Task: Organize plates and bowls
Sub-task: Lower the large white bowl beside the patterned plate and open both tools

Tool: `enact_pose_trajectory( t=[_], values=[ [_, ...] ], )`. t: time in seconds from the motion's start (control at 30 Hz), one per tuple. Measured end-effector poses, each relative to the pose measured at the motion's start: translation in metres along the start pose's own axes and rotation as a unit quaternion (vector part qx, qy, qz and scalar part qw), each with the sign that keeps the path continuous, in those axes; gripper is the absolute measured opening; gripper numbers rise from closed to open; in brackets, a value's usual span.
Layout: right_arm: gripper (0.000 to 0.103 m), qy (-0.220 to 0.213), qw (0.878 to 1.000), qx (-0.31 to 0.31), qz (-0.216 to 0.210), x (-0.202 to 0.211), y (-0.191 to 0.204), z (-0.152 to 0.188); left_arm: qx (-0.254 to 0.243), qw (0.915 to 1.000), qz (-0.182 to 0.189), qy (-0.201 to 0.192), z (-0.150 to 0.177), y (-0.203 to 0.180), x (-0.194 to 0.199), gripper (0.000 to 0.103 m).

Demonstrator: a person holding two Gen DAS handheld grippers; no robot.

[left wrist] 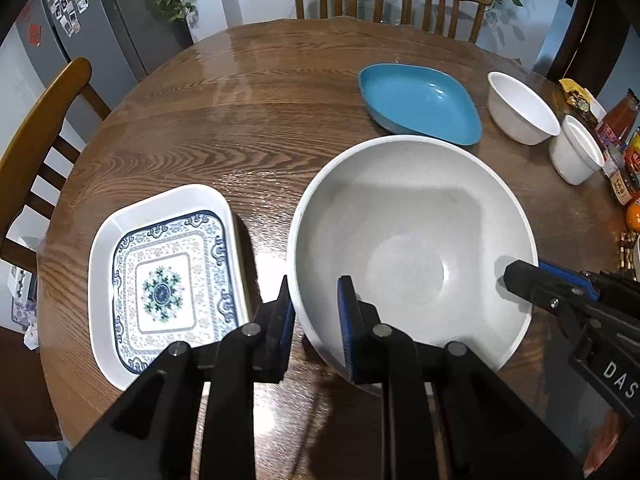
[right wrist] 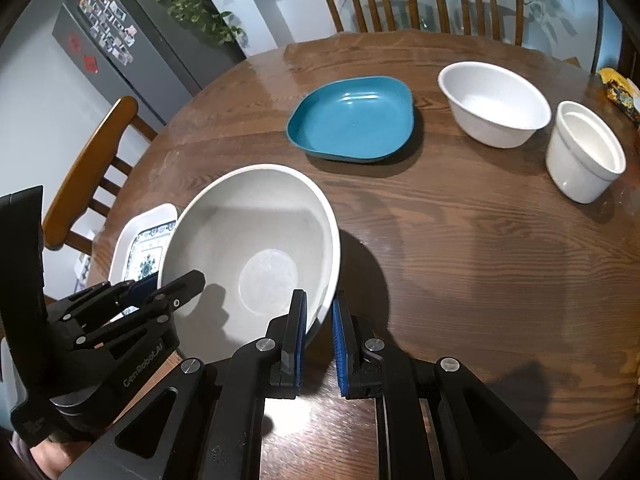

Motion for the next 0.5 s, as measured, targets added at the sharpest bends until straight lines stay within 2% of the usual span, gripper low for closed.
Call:
enact_pose_trajectory(
  t=[0.5],
  values=[
    [0.014,-0.001,1.000,0.002,-0.001,-0.018,0.011,-0.023,0.008,0.9999,-0.010,-0.008,-0.021,0.019,-0.010,0.020]
  ],
)
Point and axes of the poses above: each gripper's, at about its wrist camera, not at the fingertips, and x roughly against the way its jaws point, y to its left, z to its underside, the point moved 2 cm from there along -x, roughly the way its jaws point, and after that the axes turned 15 degrees about x, right-handed, at the moved point
